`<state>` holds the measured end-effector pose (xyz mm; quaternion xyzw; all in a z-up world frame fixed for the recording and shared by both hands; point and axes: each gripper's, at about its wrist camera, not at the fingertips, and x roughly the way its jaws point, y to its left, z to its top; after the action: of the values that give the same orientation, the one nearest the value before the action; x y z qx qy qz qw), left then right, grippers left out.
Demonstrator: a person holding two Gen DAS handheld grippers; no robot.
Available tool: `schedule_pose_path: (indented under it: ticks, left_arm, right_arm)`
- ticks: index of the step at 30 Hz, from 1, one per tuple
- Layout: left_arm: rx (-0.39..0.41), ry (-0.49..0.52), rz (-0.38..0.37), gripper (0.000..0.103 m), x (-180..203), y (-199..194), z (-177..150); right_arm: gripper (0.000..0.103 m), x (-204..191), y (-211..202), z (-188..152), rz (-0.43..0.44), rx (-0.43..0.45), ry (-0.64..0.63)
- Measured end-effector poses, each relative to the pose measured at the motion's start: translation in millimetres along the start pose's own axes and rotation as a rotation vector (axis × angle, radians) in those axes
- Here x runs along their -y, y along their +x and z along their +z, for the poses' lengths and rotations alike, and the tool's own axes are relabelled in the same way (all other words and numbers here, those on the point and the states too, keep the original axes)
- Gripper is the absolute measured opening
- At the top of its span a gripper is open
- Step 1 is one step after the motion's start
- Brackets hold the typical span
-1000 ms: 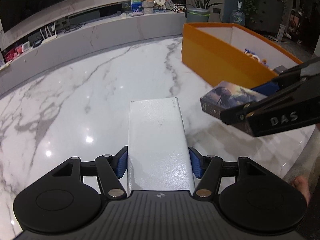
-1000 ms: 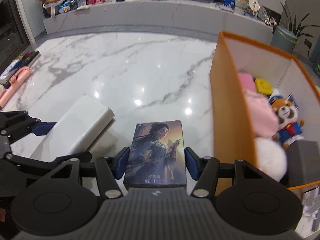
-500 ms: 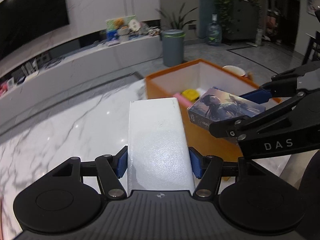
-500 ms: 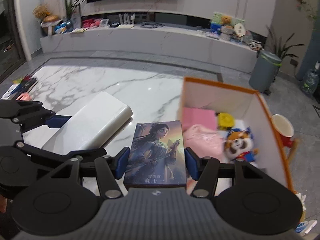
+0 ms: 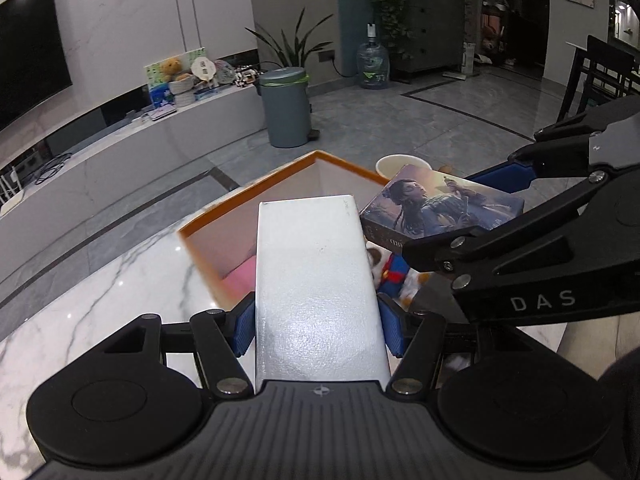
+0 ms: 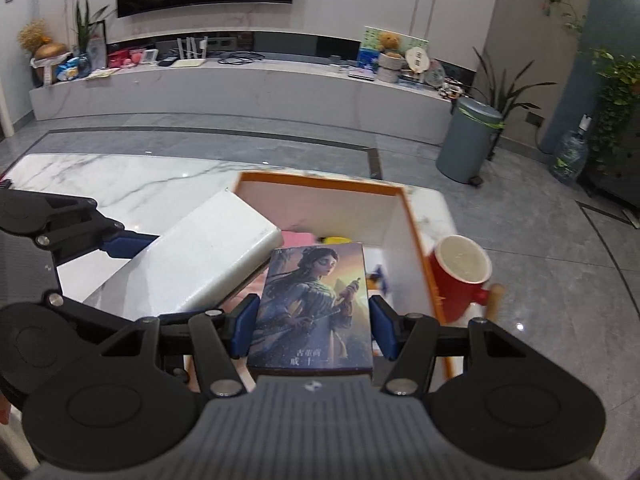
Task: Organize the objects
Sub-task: 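Carry the white box in the left tool while the right tool carries the book into the orange box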
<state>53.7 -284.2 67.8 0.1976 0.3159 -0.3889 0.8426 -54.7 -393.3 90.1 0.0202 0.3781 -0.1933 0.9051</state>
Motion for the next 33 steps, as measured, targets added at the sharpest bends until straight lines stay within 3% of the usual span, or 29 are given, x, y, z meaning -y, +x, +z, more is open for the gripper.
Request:
schedule_pose_path:
  ticks: [10,25,30,33]
  left_arm:
    - [-0.053,-0.008,-0.011,0.070,-1,45,15]
    - [-0.127,-0.028,0.036,0.070,-19,83,24]
    - [-0.135,-0.002,0.054,0.070,-26,89,29]
    - [-0.143,0.071,0.002,0.070,-27,95,35]
  right_arm:
    - [0.061,36,34,15,-0.038,-0.034,-0.004]
    - [0.060,45,97,34,-0.038,-0.104,-0.007]
    - [0.061,48,106,38,-0.049,-0.108,-0.010]
    - [0.061,52,111,39,-0.050,-0.110,-0.001]
